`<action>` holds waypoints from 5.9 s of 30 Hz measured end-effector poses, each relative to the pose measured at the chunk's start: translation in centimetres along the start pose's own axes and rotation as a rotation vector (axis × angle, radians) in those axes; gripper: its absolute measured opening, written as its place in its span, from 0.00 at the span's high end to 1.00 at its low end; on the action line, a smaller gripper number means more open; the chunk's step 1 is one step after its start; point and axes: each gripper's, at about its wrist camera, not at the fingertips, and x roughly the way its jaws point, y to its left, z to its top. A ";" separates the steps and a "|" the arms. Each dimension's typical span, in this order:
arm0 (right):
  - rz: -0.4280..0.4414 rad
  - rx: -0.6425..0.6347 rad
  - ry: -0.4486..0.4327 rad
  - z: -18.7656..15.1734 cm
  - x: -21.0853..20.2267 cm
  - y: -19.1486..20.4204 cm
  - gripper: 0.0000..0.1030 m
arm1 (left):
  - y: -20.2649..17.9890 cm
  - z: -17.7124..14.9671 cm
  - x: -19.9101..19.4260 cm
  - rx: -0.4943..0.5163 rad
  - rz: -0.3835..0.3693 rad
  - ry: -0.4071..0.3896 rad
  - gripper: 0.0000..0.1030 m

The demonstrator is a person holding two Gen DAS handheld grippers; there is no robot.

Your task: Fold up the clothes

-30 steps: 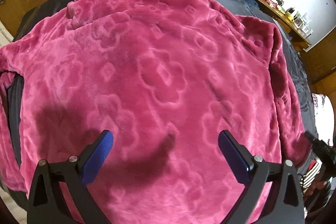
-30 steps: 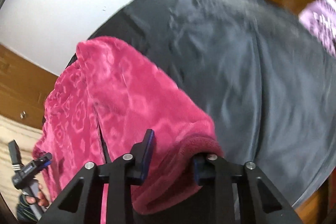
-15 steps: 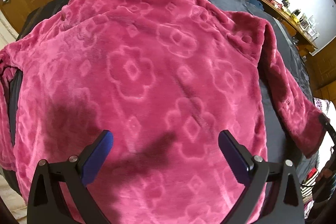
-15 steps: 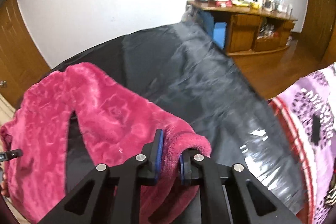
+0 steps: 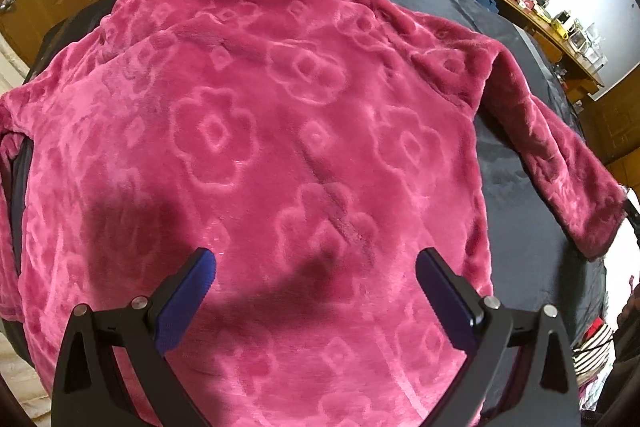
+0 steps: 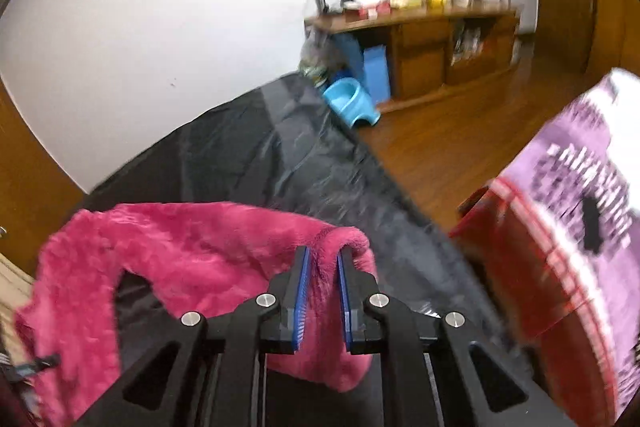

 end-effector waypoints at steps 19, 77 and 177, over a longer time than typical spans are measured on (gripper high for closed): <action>-0.024 -0.121 0.144 0.5 6.3 -2.3 0.23 | -0.9 -0.3 0.8 0.006 0.012 0.044 0.02; 0.041 -0.193 -0.226 13.9 -0.9 6.4 0.83 | 0.1 2.7 0.7 -0.047 -0.003 0.051 0.02; 0.245 -0.892 0.295 -26.3 5.1 32.8 0.00 | 1.8 12.6 5.1 0.278 -0.429 0.003 0.85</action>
